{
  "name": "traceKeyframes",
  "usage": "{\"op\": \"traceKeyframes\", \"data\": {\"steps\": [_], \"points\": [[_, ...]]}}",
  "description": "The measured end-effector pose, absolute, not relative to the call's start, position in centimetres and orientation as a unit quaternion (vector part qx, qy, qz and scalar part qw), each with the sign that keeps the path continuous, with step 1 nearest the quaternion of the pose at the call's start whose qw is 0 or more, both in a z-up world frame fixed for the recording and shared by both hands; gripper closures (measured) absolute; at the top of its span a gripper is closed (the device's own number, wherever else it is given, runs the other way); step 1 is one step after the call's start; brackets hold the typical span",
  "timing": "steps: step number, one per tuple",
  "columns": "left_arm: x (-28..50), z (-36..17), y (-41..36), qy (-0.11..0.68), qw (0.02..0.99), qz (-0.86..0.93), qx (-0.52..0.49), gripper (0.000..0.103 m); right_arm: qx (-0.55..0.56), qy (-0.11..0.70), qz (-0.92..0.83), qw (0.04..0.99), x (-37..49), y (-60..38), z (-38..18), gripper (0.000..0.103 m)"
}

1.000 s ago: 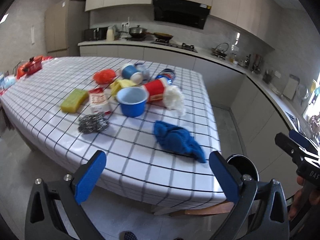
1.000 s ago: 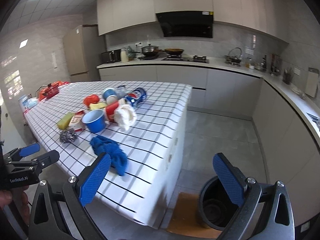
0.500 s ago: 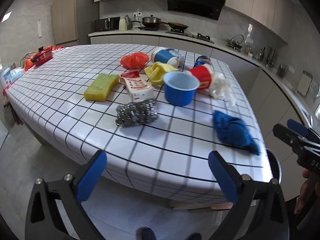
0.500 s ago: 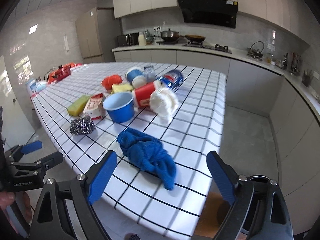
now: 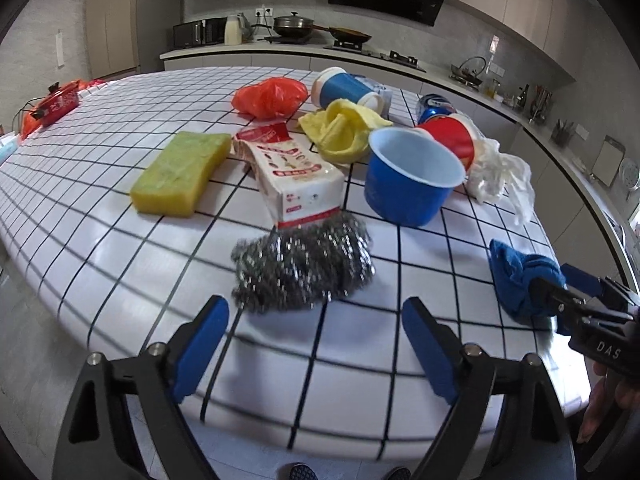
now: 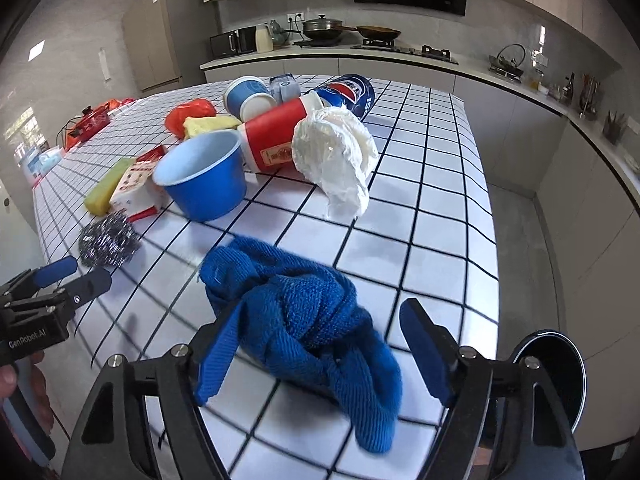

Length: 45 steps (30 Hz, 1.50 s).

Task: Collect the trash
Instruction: 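Grasp the blue towel with the right gripper while the left grasps the steel wool, then carry towel and steel wool to the black bin and release both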

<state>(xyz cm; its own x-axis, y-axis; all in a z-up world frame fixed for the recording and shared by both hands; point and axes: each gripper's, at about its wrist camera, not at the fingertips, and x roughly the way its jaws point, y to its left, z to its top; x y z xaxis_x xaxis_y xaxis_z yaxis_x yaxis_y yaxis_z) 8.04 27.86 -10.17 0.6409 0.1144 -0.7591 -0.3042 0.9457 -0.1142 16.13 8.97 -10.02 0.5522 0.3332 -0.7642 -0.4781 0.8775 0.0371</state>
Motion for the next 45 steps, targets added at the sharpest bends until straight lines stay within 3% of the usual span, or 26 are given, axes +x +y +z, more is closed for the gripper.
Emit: {"op": "traceKeyframes", "data": {"steps": [6,14,18,21,32,45], "points": [[9.2,-10.7,28.9,0.406,0.899,0.108,-0.125,0.014,-0.070,0.415,0.230,0.877,17.4,9.7,-9.9,0.024],[9.2,-10.7,29.1,0.397,0.904,0.098,-0.127,0.031,-0.073,0.431,0.242,0.867,16.1,8.9,-10.4,0.024],[8.9,-10.6,29.0,0.391,0.907,0.086,-0.129,0.040,-0.073,0.421,0.265,0.864,16.4,10.3,-11.2,0.053],[8.8,-10.5,29.0,0.389,0.908,0.079,-0.132,0.046,-0.056,0.420,0.269,0.865,16.9,10.8,-11.1,0.058],[8.5,-7.1,26.2,0.363,0.923,0.060,-0.115,0.048,-0.043,0.386,0.257,0.885,16.2,8.6,-7.5,0.059],[11.3,-5.0,15.8,0.354,0.931,-0.028,-0.081,0.047,-0.012,0.358,0.187,0.915,15.8,-2.6,-3.9,0.059]]}}
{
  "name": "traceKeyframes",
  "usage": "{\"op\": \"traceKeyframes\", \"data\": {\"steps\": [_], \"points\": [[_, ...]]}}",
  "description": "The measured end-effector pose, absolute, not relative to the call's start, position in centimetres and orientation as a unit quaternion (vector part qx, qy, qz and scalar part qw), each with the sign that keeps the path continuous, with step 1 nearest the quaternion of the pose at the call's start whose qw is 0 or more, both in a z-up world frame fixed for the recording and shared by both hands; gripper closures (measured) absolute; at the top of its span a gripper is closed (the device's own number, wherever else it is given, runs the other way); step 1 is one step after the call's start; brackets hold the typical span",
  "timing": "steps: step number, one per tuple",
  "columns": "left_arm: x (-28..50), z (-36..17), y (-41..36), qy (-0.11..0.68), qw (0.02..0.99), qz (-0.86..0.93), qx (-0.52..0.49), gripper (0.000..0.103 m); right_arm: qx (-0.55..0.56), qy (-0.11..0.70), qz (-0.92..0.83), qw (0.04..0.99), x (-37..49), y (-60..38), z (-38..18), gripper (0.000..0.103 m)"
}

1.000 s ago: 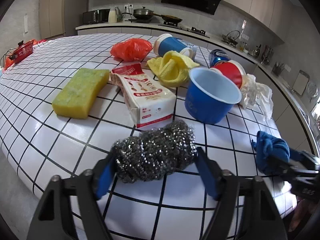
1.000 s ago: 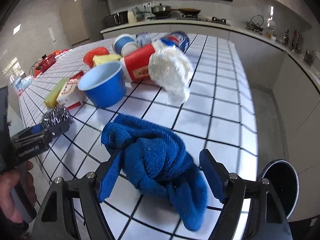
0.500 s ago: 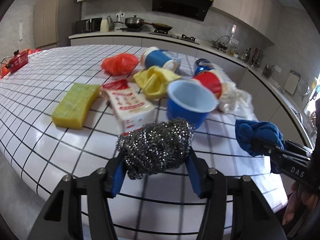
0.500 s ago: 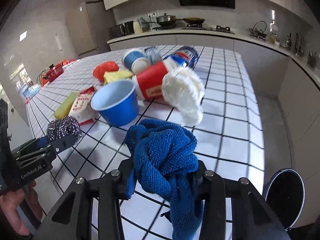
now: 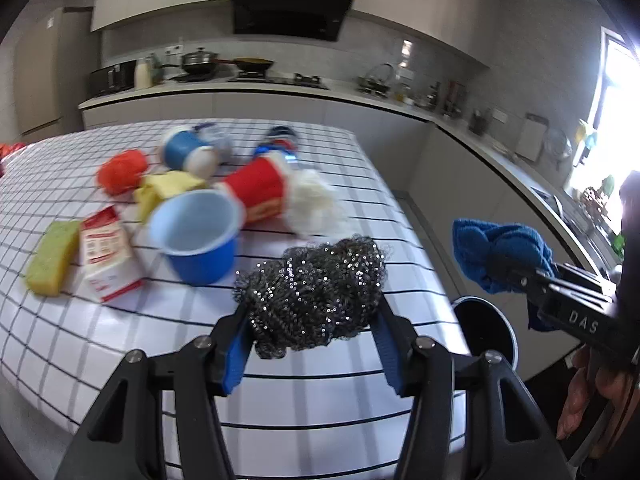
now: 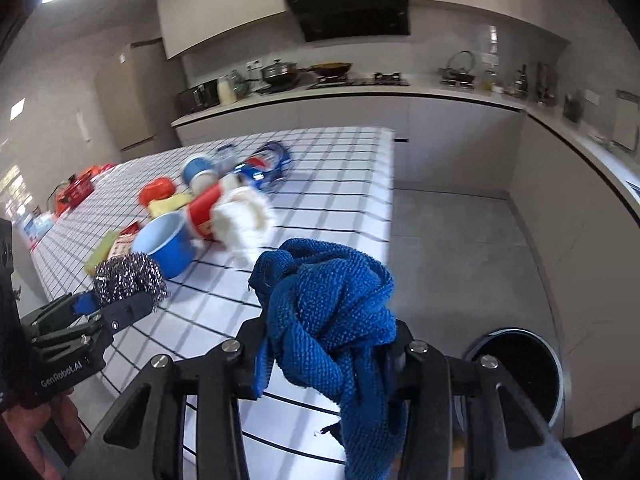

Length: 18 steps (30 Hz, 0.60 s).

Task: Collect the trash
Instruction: 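Carry towel and steel wool to the black bin and release both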

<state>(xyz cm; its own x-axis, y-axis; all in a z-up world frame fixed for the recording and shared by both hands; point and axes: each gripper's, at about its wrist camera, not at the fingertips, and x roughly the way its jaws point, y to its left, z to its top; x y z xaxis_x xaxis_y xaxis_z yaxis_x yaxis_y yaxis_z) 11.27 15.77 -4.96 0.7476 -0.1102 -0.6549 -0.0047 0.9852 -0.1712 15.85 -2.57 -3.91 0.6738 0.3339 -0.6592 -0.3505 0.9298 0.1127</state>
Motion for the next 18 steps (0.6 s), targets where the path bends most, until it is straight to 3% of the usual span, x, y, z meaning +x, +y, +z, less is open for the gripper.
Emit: {"op": "traceKeyframes", "data": {"steps": [18], "points": [[15.0,-5.9,-0.7,0.377,0.915,-0.140,-0.041,0.047,0.020,0.373,0.087,0.923,14.9,-21.9,-4.7,0.059]]}}
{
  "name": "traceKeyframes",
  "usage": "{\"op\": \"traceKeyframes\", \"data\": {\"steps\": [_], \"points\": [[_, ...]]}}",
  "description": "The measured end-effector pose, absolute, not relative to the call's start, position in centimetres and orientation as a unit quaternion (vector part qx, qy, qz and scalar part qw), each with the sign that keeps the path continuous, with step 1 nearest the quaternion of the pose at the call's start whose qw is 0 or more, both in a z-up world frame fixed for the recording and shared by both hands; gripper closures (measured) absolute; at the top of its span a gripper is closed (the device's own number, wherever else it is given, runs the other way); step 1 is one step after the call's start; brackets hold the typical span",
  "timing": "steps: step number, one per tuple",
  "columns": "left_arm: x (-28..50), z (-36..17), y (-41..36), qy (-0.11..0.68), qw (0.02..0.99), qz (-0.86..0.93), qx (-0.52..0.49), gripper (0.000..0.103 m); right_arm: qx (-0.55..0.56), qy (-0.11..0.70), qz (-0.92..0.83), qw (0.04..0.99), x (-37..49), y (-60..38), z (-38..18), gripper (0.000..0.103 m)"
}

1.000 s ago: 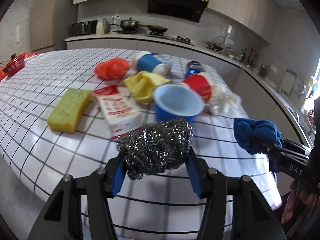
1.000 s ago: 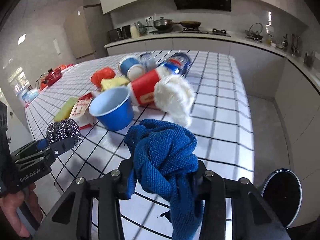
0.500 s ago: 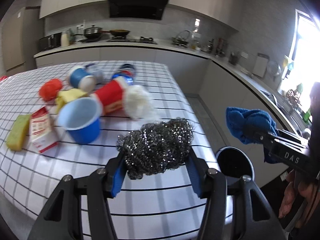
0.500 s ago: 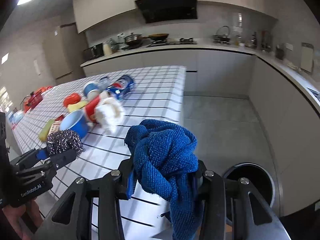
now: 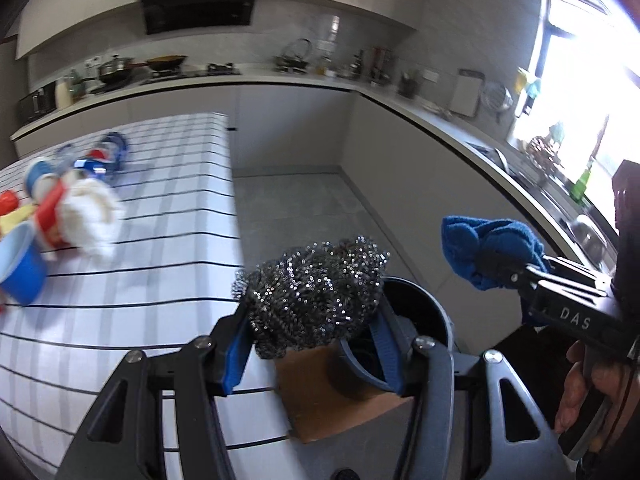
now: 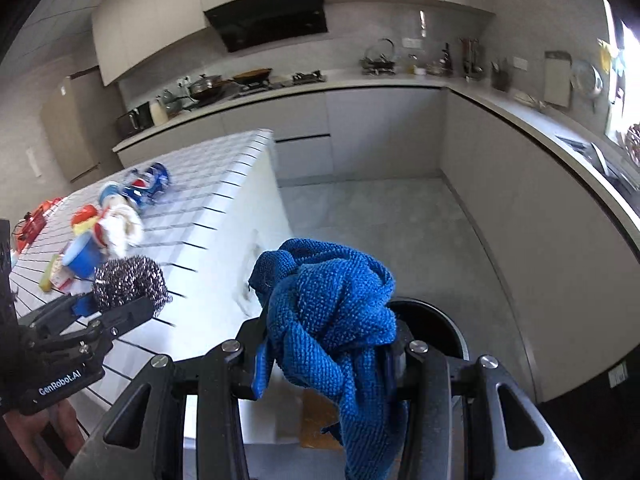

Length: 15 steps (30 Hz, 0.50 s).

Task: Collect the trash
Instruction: 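Carry towel and steel wool to the black bin and release both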

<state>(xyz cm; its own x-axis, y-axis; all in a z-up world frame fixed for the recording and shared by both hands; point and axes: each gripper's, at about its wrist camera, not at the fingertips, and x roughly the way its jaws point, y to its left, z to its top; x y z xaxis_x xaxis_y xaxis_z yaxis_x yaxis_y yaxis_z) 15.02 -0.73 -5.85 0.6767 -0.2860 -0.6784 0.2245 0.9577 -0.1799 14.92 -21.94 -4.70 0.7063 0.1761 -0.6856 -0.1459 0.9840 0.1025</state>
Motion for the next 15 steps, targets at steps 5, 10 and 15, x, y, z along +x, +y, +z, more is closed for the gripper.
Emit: {"op": "traceKeyframes", "data": {"steps": [5,10,15], "points": [[16.1,-8.1,-5.3,0.402,0.901,-0.160,-0.034,0.047,0.010,0.396,0.085,0.915,15.2,-27.1,-7.1,0.059],[17.2,-10.9,-9.2,0.421,0.892,-0.163,-0.026,0.047,-0.003,0.422,0.108,0.900,16.7,-31.4,-10.4,0.059],[18.5,-14.7,-11.2,0.447,0.878,-0.166,-0.026,0.047,-0.036,0.442,0.159,0.882,18.6,-33.3,-14.6,0.059]]}}
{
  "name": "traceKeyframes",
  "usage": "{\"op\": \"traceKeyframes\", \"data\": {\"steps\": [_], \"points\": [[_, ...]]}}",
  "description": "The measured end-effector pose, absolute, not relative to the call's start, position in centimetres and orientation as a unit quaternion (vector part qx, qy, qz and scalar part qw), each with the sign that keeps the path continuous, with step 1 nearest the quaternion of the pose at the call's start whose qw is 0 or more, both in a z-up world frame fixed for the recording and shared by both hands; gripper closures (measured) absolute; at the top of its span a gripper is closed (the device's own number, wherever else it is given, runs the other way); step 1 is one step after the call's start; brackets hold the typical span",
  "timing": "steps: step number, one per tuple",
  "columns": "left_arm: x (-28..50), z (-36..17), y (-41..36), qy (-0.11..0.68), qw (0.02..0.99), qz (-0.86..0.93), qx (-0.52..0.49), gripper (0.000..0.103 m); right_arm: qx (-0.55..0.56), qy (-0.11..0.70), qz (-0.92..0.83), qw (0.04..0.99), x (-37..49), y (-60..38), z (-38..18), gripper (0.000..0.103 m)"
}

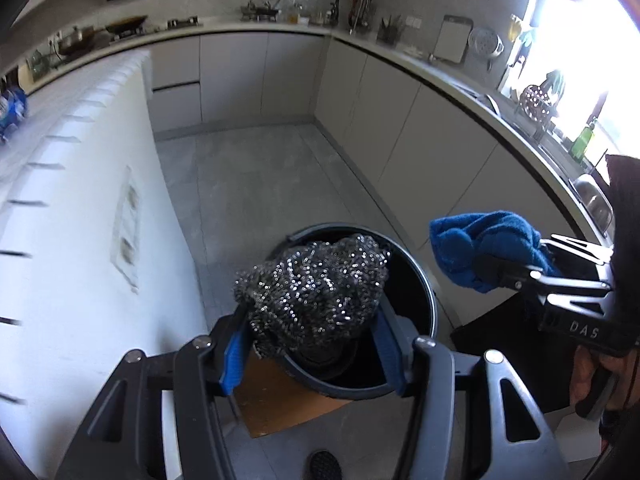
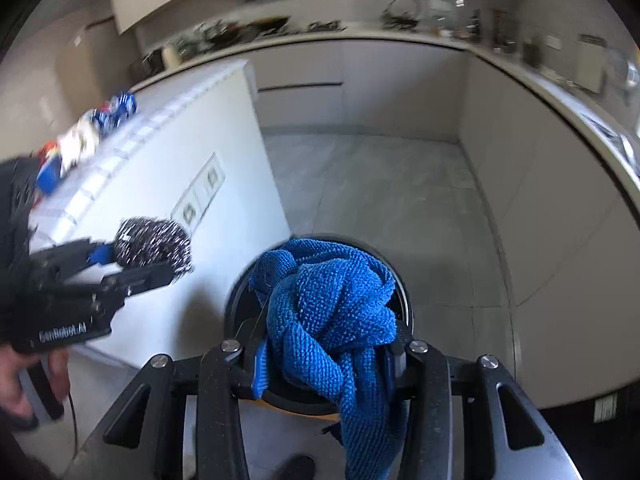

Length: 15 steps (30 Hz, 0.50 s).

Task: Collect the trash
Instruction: 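Carry towel and steel wool to the black bin and release both, then move both tools back from the bin toward the island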

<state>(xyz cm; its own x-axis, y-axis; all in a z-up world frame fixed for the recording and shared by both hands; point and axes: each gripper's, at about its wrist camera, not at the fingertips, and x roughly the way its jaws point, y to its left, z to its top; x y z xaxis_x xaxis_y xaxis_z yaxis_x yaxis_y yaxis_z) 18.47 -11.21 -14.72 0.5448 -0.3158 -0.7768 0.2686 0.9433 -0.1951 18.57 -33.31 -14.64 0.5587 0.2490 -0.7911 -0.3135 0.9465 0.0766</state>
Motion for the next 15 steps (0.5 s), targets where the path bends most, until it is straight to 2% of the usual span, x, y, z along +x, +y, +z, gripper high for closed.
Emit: {"op": "traceKeyframes", "data": {"steps": [6,7,8,9,10,11,15], "points": [[19.7,-18.3,-12.5,0.474,0.862,-0.176,-0.030,0.046,-0.074,0.454,0.224,0.859,20.8,-34.5,-18.8,0.058],[20.1,-18.9,-13.1,0.477,0.858,-0.186,-0.037,0.040,-0.080,0.455,0.233,0.856,21.1,-34.5,-19.5,0.057],[20.3,-19.5,-13.2,0.479,0.855,-0.193,-0.046,0.029,-0.090,0.456,0.248,0.850,21.5,-34.4,-20.3,0.056],[20.4,-20.4,-13.0,0.478,0.859,-0.176,-0.050,0.021,-0.103,0.453,0.259,0.847,21.8,-34.3,-21.2,0.040],[20.4,-20.9,-12.7,0.483,0.860,-0.156,-0.050,0.008,-0.126,0.455,0.250,0.845,22.5,-34.3,-22.7,0.000],[20.4,-21.3,-12.2,0.489,0.858,-0.145,-0.056,0.004,-0.142,0.471,0.237,0.838,22.9,-34.2,-23.9,0.000],[19.6,-21.3,-10.6,0.494,0.860,-0.108,-0.059,0.004,-0.150,0.469,0.221,0.842,24.2,-35.3,-25.3,0.000]]}}
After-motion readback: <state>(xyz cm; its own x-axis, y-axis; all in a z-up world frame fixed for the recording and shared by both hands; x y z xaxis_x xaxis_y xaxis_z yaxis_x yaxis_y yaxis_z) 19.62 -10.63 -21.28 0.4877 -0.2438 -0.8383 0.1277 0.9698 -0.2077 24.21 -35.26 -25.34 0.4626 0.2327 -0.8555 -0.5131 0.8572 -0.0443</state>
